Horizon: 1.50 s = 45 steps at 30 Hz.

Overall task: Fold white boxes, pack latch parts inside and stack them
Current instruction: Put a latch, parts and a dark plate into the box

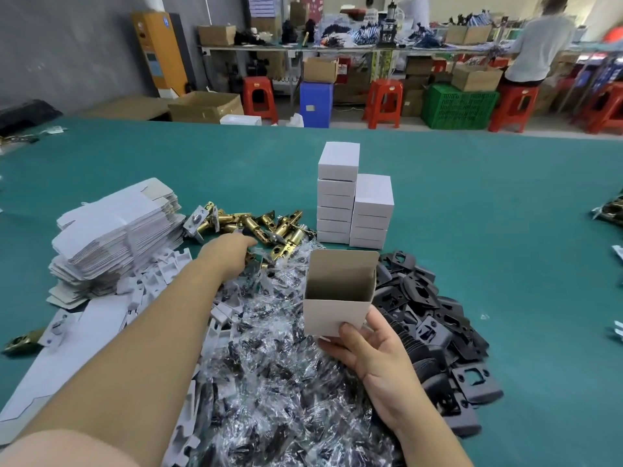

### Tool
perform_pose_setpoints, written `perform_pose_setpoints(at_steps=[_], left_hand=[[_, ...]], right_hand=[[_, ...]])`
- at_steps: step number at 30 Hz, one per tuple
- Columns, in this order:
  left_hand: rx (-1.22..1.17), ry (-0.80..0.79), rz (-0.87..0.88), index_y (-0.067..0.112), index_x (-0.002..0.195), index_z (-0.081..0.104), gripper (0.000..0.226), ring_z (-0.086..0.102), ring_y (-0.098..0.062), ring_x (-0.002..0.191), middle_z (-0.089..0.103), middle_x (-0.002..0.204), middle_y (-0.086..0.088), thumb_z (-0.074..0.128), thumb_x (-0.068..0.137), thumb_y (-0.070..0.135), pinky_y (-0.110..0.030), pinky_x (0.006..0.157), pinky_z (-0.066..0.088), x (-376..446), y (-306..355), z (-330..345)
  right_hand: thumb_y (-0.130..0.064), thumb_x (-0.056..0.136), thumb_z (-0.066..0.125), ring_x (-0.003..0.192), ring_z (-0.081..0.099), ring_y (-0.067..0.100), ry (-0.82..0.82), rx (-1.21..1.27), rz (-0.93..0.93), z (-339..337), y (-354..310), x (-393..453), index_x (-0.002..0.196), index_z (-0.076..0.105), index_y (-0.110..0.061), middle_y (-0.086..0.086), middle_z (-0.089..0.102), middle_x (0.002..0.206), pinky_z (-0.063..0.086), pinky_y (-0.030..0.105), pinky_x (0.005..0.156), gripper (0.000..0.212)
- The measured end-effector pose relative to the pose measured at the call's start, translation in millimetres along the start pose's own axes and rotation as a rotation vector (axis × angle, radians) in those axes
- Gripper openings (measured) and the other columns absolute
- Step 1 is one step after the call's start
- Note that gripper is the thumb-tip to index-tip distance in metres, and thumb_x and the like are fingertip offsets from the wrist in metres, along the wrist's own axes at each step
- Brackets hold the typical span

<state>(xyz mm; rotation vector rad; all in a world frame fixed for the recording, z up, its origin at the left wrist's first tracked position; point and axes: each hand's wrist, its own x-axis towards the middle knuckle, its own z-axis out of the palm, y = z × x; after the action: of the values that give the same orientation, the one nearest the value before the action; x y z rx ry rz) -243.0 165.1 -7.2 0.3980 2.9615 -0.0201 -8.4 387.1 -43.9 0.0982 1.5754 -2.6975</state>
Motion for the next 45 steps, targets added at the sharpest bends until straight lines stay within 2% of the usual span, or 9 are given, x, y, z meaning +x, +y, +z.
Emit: perform_pose_setpoints(at_steps=[5, 10, 16, 22, 27, 30, 34, 39, 45], left_hand=[[0.064, 0.022, 0.003, 0.038, 0.147, 0.049, 0.079, 0.065, -0.029, 0.111, 0.044, 0.156, -0.008, 0.043, 0.088, -0.014, -0.035, 0.065, 0.056, 1, -2, -1], [0.134, 0.068, -0.049, 0.029, 0.128, 0.058, 0.042, 0.060, -0.025, 0.089, 0.050, 0.115, -0.002, 0.053, 0.096, 0.003, -0.035, 0.063, 0.049, -6, -8, -3], [0.164, 0.222, -0.053, 0.023, 0.112, 0.061, 0.020, 0.063, -0.025, 0.095, 0.063, 0.112, -0.001, 0.067, 0.094, 0.019, -0.036, 0.072, 0.051, -18, -12, -36], [-0.118, 0.419, 0.018, 0.027, 0.104, 0.065, 0.018, 0.061, -0.024, 0.102, 0.071, 0.107, 0.003, 0.076, 0.090, 0.030, -0.037, 0.077, 0.050, -71, -1, -93], [-0.328, 0.678, 0.282, 0.030, 0.102, 0.071, 0.020, 0.051, -0.004, 0.066, 0.062, 0.083, 0.021, 0.080, 0.084, 0.030, -0.028, 0.062, 0.043, -155, 23, -148], [-0.541, 0.769, 0.416, 0.033, 0.104, 0.073, 0.023, 0.048, -0.010, 0.057, 0.064, 0.075, 0.014, 0.080, 0.081, 0.034, -0.015, 0.052, 0.039, -202, 39, -173], [-0.673, 0.659, 0.544, 0.029, 0.103, 0.075, 0.025, 0.048, -0.007, 0.052, 0.067, 0.077, 0.020, 0.082, 0.079, 0.028, -0.011, 0.048, 0.038, -229, 72, -174], [-0.611, 0.613, 0.483, 0.027, 0.098, 0.075, 0.021, 0.045, -0.001, 0.054, 0.055, 0.062, 0.032, 0.085, 0.079, 0.025, -0.011, 0.056, 0.030, -219, 96, -144], [-0.352, 0.612, 0.399, 0.033, 0.108, 0.072, 0.023, 0.054, -0.003, 0.074, 0.067, 0.089, 0.016, 0.078, 0.086, 0.036, -0.033, 0.071, 0.045, -209, 107, -126]], right_hand=[[-0.039, 0.075, 0.092, 0.116, 0.068, 0.039, -0.002, -0.008, 0.001, 1, -1, 0, 0.127, 0.068, -0.026, 0.020, 0.071, 0.123, 0.058, 0.043, 0.095, 0.059], [-0.036, 0.073, 0.093, 0.117, 0.067, 0.039, -0.021, -0.009, -0.001, 1, -4, -2, 0.124, 0.070, -0.026, 0.021, 0.070, 0.123, 0.058, 0.041, 0.095, 0.057], [-0.038, 0.069, 0.095, 0.119, 0.066, 0.040, -0.022, -0.025, -0.008, 2, -5, -3, 0.124, 0.071, -0.028, 0.020, 0.070, 0.124, 0.057, 0.045, 0.098, 0.061], [-0.040, 0.069, 0.095, 0.116, 0.068, 0.040, -0.020, -0.029, -0.009, 2, -5, -2, 0.124, 0.070, -0.030, 0.019, 0.071, 0.124, 0.058, 0.045, 0.097, 0.061], [-0.038, 0.072, 0.093, 0.114, 0.069, 0.040, -0.023, -0.024, -0.008, 1, -4, -2, 0.126, 0.070, -0.031, 0.019, 0.071, 0.123, 0.059, 0.042, 0.093, 0.059], [-0.037, 0.073, 0.093, 0.116, 0.069, 0.038, -0.029, -0.016, -0.013, 0, -3, -1, 0.125, 0.070, -0.033, 0.018, 0.071, 0.124, 0.059, 0.041, 0.093, 0.058], [-0.038, 0.073, 0.093, 0.117, 0.069, 0.037, -0.031, -0.017, -0.016, 1, -3, -1, 0.125, 0.070, -0.035, 0.017, 0.071, 0.125, 0.059, 0.042, 0.094, 0.056], [-0.037, 0.073, 0.093, 0.116, 0.068, 0.040, -0.031, 0.021, -0.016, 2, -5, -1, 0.127, 0.069, -0.030, 0.019, 0.070, 0.125, 0.059, 0.043, 0.093, 0.060], [-0.025, 0.083, 0.079, 0.115, 0.068, 0.042, 0.000, 0.072, -0.009, 1, -4, -1, 0.136, 0.060, -0.018, 0.022, 0.069, 0.127, 0.059, 0.047, 0.095, 0.056]])
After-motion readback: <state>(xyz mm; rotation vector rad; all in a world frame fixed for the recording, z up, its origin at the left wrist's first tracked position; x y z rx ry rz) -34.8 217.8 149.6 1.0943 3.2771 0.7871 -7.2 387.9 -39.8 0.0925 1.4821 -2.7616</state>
